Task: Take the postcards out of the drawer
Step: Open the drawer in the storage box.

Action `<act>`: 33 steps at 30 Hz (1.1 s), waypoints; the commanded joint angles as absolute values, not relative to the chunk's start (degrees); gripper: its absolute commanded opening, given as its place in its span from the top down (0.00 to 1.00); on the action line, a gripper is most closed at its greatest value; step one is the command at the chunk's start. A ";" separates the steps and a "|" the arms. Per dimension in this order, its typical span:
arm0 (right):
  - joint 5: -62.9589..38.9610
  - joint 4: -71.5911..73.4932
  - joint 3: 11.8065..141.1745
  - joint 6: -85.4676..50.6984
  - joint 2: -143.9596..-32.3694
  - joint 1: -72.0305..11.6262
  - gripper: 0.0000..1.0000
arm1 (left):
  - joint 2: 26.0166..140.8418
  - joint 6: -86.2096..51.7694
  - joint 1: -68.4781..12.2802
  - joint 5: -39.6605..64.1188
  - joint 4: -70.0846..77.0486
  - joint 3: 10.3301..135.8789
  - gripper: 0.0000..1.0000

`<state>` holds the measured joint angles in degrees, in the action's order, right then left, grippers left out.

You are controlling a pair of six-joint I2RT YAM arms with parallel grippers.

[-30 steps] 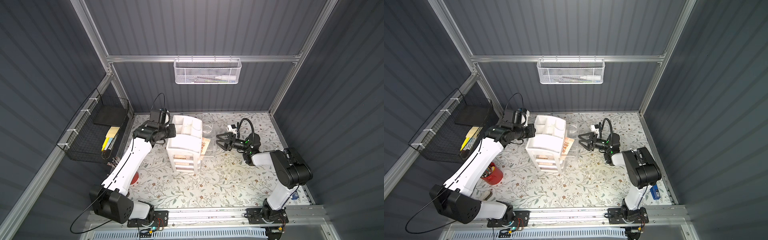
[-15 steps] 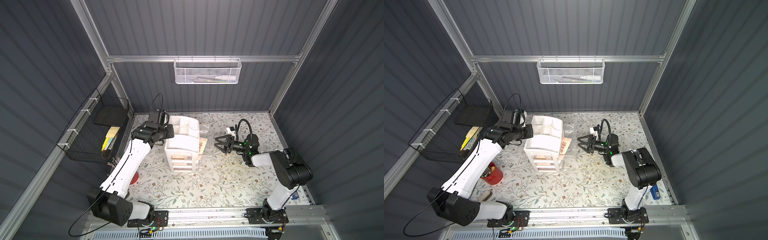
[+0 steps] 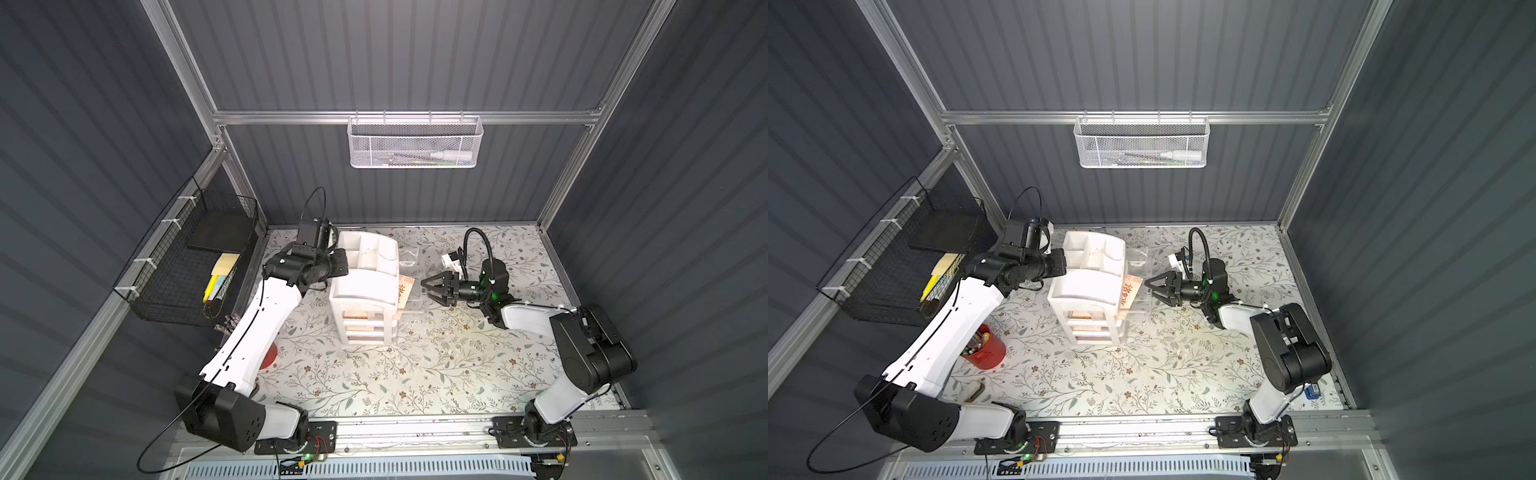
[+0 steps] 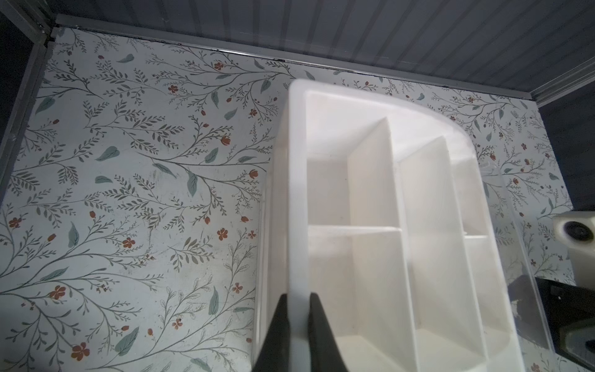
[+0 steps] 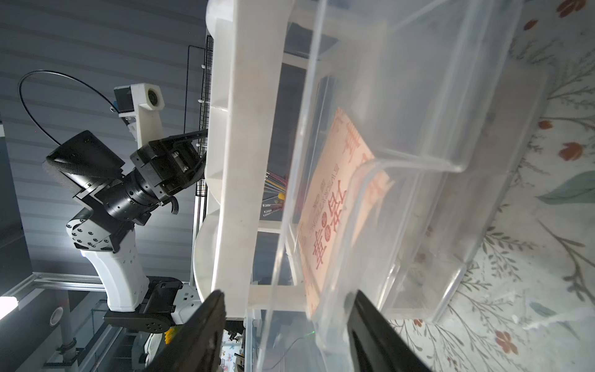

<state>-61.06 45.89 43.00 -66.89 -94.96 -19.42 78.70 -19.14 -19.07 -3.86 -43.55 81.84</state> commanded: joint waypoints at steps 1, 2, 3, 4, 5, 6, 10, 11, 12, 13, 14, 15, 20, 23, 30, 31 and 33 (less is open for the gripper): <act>-60.62 40.14 44.82 -63.12 -94.19 -19.51 0.45 | 77.11 -18.72 -18.81 -4.17 -43.59 81.47 1.00; -60.56 39.70 44.91 -63.00 -94.24 -19.51 0.49 | 77.08 -18.72 -18.81 -4.13 -43.41 81.47 1.00; -60.56 39.72 44.91 -63.02 -94.17 -19.51 0.51 | 77.16 -18.72 -18.81 -4.00 -43.37 81.47 1.00; -60.58 39.79 44.91 -63.04 -94.13 -19.52 0.53 | 77.23 -18.72 -18.81 -3.96 -43.33 81.47 1.00; -60.64 39.72 44.91 -63.06 -94.14 -19.51 0.55 | 77.26 -18.72 -18.81 -3.87 -43.32 81.47 1.00; -60.61 39.73 44.91 -63.10 -94.04 -19.51 0.57 | 77.28 -18.80 -18.81 -3.74 -43.26 81.47 1.00; -60.71 39.73 45.00 -63.16 -93.95 -19.47 0.61 | 77.00 -18.92 -18.81 -3.77 -43.15 79.35 1.00; -60.67 39.74 44.92 -63.14 -93.77 -19.43 0.62 | 76.83 -18.85 -18.81 -4.01 -43.20 79.35 1.00; -60.69 39.87 44.87 -63.18 -93.57 -19.45 0.63 | 76.73 -18.80 -18.81 -4.30 -43.29 79.36 1.00; -60.70 39.86 44.87 -63.14 -93.44 -19.43 0.63 | 76.64 -18.81 -18.81 -4.52 -43.33 79.52 1.00; -60.64 39.78 44.82 -63.21 -93.19 -19.42 0.63 | 76.55 -18.73 -18.81 -4.73 -43.54 79.65 1.00; -60.65 39.49 44.89 -63.25 -92.92 -19.34 0.63 | 76.56 -18.77 -18.76 -4.91 -43.62 79.86 1.00; -60.86 37.10 45.18 -62.12 -91.60 -18.69 0.63 | 76.48 -18.25 -18.81 -5.71 -44.16 80.33 1.00; -61.26 34.67 45.35 -60.64 -90.64 -17.73 0.63 | 76.55 -17.85 -18.81 -5.63 -44.64 80.33 1.00; -61.88 29.47 45.71 -57.49 -88.60 -16.22 0.63 | 76.55 -17.57 -18.81 -5.36 -44.82 82.41 1.00; -61.95 29.06 45.62 -57.32 -88.36 -15.96 0.63 | 76.55 -17.53 -18.81 -5.45 -44.91 82.52 1.00; -62.01 28.74 45.28 -57.15 -87.83 -15.52 0.63 | 76.47 -17.66 -18.81 -5.53 -44.91 82.53 1.00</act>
